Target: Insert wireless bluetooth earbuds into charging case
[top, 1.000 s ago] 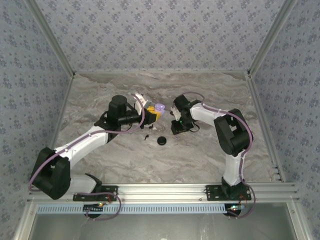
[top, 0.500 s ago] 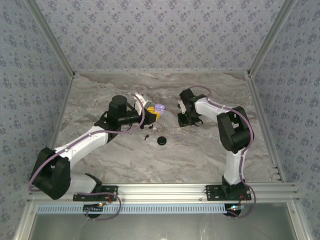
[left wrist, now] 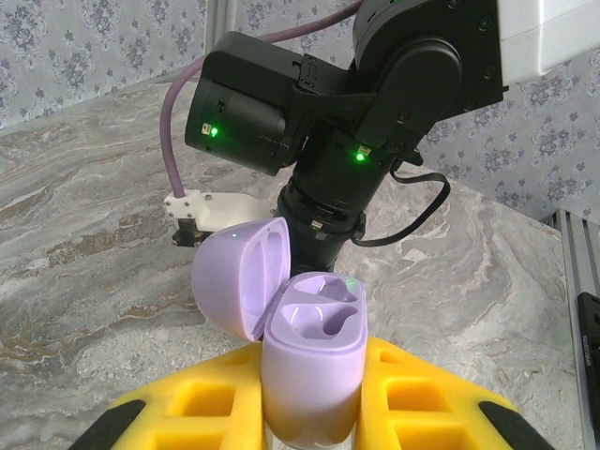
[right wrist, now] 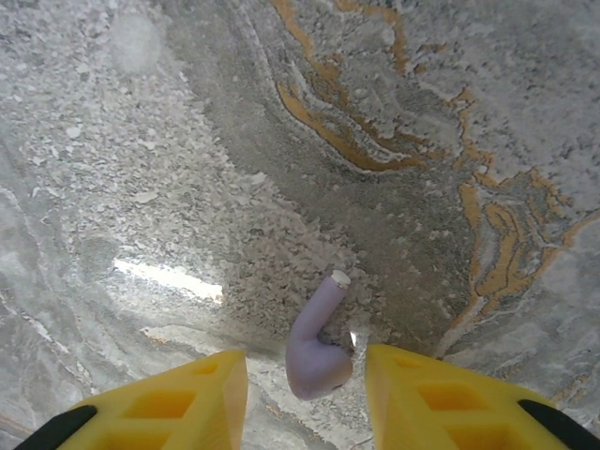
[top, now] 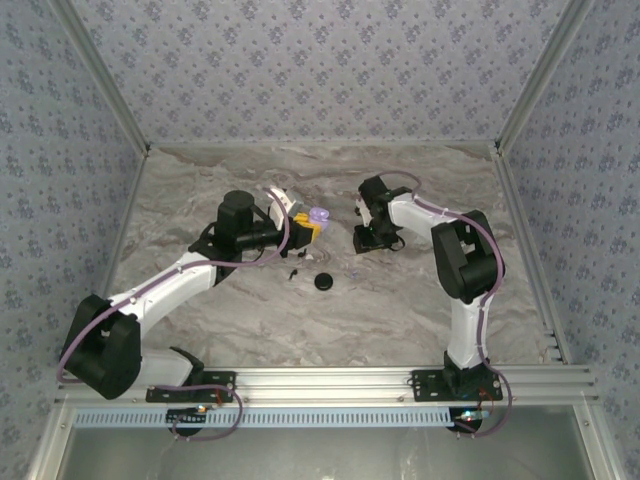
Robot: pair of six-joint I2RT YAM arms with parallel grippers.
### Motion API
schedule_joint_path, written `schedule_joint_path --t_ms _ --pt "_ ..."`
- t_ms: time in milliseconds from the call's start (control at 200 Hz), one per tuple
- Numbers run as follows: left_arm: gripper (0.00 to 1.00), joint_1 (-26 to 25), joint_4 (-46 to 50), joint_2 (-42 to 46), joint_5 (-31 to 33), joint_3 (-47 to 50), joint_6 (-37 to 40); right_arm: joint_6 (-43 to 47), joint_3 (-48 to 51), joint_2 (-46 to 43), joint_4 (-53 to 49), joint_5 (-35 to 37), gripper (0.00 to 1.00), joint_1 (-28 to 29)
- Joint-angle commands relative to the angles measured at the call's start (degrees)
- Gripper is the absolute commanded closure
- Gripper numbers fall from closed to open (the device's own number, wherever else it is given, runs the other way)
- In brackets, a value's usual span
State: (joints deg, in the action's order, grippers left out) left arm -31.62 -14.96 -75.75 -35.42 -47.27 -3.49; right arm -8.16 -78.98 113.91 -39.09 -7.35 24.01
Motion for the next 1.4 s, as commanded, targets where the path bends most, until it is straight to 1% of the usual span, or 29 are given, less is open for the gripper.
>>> schedule_joint_path --t_ms 0,135,285,365,575,685,954,1394 --pt "0.79 -0.26 -0.19 1.39 -0.18 -0.74 0.68 -0.63 -1.66 -2.53 -1.52 -1.21 0.6 -0.97" --pt "0.79 -0.26 -0.15 1.39 -0.28 -0.81 0.85 -0.63 -1.96 -2.99 -1.22 -3.07 0.62 -1.92" --pt "0.79 -0.22 -0.1 1.35 -0.26 -0.76 0.83 -0.62 -2.84 -1.7 -1.46 -4.48 0.67 -2.73" --pt "0.79 -0.22 0.02 1.39 -0.28 -0.72 0.8 -0.63 -3.48 -1.02 -1.51 -4.5 0.7 -3.0" --pt "0.79 -0.23 0.02 1.45 -0.26 -0.48 0.59 -1.06 -6.58 1.86 -3.0 -2.47 0.84 -3.15" --pt "0.79 -0.25 0.14 1.5 -0.19 -0.46 0.62 -1.33 -8.21 3.56 -4.19 -0.47 0.88 -3.18" --pt "0.79 -0.2 0.19 1.53 0.05 -0.22 0.82 -1.53 -9.7 6.01 -5.54 1.38 0.91 -2.83" --pt "0.79 -0.26 0.11 1.79 0.23 0.01 0.86 0.86 -10.32 7.46 -6.06 -2.31 0.9 -0.55"
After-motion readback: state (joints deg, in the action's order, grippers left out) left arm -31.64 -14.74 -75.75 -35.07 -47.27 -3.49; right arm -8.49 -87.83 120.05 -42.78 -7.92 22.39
